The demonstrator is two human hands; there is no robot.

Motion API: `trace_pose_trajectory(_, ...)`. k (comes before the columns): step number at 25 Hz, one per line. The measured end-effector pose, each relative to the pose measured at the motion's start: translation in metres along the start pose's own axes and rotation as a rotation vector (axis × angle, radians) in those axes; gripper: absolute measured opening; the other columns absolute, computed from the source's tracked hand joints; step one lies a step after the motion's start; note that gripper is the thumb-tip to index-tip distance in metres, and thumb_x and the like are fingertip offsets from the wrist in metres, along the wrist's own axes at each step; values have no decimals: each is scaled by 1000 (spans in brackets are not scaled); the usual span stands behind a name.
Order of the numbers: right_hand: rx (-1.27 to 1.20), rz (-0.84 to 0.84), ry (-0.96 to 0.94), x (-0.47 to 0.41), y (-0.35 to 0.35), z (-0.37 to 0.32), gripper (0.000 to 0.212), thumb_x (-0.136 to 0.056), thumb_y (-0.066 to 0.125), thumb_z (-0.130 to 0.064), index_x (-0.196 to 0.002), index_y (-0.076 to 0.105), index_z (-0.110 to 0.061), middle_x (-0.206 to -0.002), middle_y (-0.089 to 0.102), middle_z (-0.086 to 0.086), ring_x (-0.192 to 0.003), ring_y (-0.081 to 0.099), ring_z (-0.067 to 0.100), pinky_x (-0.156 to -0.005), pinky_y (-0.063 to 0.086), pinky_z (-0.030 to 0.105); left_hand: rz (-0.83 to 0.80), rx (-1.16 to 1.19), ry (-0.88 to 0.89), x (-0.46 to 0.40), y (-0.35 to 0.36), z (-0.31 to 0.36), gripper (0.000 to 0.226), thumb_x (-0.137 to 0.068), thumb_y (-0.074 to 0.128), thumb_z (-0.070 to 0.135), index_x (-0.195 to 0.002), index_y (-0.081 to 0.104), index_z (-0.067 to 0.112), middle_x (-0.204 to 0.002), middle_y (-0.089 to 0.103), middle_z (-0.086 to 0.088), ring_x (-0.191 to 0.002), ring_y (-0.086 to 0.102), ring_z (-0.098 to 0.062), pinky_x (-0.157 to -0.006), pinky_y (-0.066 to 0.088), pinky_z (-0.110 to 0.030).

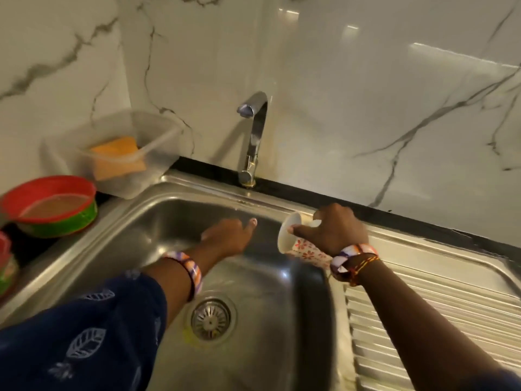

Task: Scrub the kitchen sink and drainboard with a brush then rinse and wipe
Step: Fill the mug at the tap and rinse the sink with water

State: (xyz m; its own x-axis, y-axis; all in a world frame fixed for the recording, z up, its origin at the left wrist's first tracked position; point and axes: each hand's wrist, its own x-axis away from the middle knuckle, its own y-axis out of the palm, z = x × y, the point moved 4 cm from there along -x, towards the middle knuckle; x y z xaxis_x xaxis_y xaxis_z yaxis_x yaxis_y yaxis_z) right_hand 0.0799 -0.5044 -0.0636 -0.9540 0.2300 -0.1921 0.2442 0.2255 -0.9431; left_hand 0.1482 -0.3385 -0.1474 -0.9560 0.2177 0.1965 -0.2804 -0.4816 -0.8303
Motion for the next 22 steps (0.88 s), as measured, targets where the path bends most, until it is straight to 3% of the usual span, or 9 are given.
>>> trace_pose_trajectory(3,-337,-31,161,-13,26,-12,42,-73,67,-56,-70,65,-14,-65,61,-2,-60,53,12,-50,33,22,-6,392,-116,-51,-37,-1,72,-90,38,61,-134,44,5,-138,46,-18,-125,46,-33,-105,37,-41)
trace_pose_trajectory(5,-520,-96,272,-17,46,-21,37,-72,70,-52,-64,62,-17,-63,61,-3,-59,53,11,-49,34,21,-23,591,-146,-80,-50,9,78,-83,47,66,-132,45,6,-133,50,-17,-117,51,-32,-100,42,-40)
trace_pose_trajectory(7,-715,-121,366,-25,62,-34,33,-72,72,-46,-70,65,-14,-70,65,0,-63,57,11,-49,36,19,-80,746,-159,-105,-61,19,81,-78,51,68,-130,47,6,-127,55,-15,-109,55,-31,-90,45,-35)
trace_pose_trajectory(10,-915,-130,481,-39,72,-52,29,-76,70,-41,-69,62,-14,-64,61,-4,-59,57,8,-45,36,15,-122,767,-134,-133,-71,23,72,-84,48,63,-125,50,3,-121,59,-19,-106,59,-36,-90,47,-40)
trace_pose_trajectory(13,-1121,-84,597,-48,76,-63,30,-78,70,-35,-63,54,-14,-53,53,-6,-44,47,3,-40,34,14,-48,660,-92,-138,-75,8,54,-91,42,54,-97,61,4,-91,64,-20,-81,63,-29,-76,52,-37)
trace_pose_trajectory(14,-1168,-73,617,-50,78,-67,29,-78,70,-33,-64,54,-14,-52,52,-6,-42,46,3,-40,34,14,-52,654,-84,-136,-74,-2,50,-92,43,52,-93,61,5,-92,64,-20,-79,61,-29,-77,51,-37)
trace_pose_trajectory(17,-1209,-59,608,-51,80,-76,28,-80,69,-30,-65,52,-13,-56,53,-4,-46,47,4,-36,36,12,-242,851,-185,-120,-62,-28,55,-89,41,59,-110,55,10,-120,57,-21,-106,54,-36,-96,44,-47)
trace_pose_trajectory(20,-1218,-55,588,-51,86,-82,27,-80,69,-28,-64,52,-14,-58,55,-4,-48,49,4,-36,37,11,-401,923,-313,-105,-53,-35,59,-86,38,65,-117,43,14,-125,49,-18,-125,40,-37,-108,31,-46)
trace_pose_trajectory(22,-1202,-69,574,-50,90,-86,28,-80,69,-28,-62,52,-15,-55,56,-6,-44,50,2,-41,38,15,-410,1015,-349,-103,-53,-39,72,-82,47,63,-128,39,7,-129,48,-20,-127,38,-37,-111,27,-45)
